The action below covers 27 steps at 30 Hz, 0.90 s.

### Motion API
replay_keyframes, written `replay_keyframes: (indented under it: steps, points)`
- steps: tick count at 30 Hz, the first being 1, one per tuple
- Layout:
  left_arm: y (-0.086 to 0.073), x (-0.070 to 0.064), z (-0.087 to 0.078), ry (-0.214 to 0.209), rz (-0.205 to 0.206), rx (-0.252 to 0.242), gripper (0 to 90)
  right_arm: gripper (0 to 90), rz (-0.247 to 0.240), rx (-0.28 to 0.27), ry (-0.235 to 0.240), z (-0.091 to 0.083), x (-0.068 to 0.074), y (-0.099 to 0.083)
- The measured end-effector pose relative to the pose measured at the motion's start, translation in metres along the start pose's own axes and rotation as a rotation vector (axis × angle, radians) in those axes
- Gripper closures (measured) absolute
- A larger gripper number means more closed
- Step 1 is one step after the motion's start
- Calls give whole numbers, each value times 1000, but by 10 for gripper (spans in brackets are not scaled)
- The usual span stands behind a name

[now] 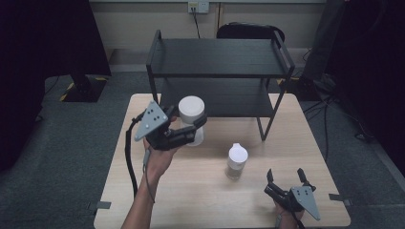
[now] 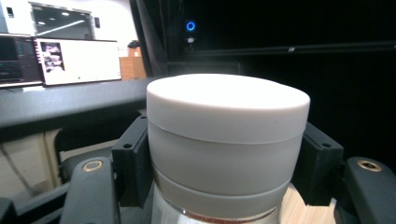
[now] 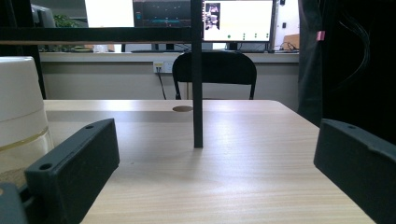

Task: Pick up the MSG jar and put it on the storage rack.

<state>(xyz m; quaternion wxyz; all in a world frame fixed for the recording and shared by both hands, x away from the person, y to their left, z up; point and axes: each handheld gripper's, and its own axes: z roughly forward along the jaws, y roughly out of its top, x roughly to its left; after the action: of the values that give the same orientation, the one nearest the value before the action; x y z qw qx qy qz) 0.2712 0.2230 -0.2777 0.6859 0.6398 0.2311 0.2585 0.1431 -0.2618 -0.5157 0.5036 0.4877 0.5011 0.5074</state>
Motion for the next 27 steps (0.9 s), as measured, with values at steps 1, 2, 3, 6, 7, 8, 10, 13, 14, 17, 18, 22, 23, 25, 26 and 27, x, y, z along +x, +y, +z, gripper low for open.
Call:
replay_keyframes:
  steps: [1, 2, 3, 6, 7, 8, 10, 13, 14, 17, 18, 22, 23, 25, 26, 27]
  points:
    - [7, 2, 2, 2, 1, -2, 343, 0, -1, 0, 0, 0, 0, 0]
    - [13, 3, 5, 4, 4, -8, 343, 0, -1, 1, 0, 0, 0, 0]
    - [19, 5, 7, 8, 5, -15, 343, 0, 0, 0, 0, 0, 0, 0]
    - [36, 15, 16, 0, -11, -33, 343, 0, 0, 0, 0, 0, 0, 0]
    - [40, 19, 19, -3, -19, -39, 343, 0, 0, 1, 0, 0, 0, 0]
    - [45, 22, 22, 1, -22, -44, 343, 0, 0, 0, 0, 0, 0, 0]
    - [54, 25, 30, 22, -21, -50, 343, 0, -1, 1, 0, 0, 0, 0]
    - [68, 31, 45, 61, -22, -50, 343, 0, 0, 1, 3, 0, 0, 0]
    - [72, 33, 51, 67, -36, -52, 343, 0, 0, 1, 3, 0, -1, 0]
    - [81, 41, 70, 100, -62, -74, 343, 0, 0, 0, 6, 0, -1, 0]
    - [82, 41, 74, 110, -56, -79, 343, 0, 1, 0, 6, 0, -1, 0]
    - [89, 40, 94, 183, -53, -70, 343, 0, 0, 0, 6, 0, -1, 0]
    - [90, 40, 99, 203, -44, -63, 343, 0, 1, 0, 6, 0, -1, 0]
    - [90, 38, 108, 243, -27, -50, 344, 0, 1, 0, 6, 0, -1, 0]
    - [88, 38, 112, 255, -26, -51, 343, 0, 1, 0, 6, 0, -1, 0]
    - [87, 38, 115, 263, -28, -50, 343, 0, 1, 1, 6, 0, -1, 0]
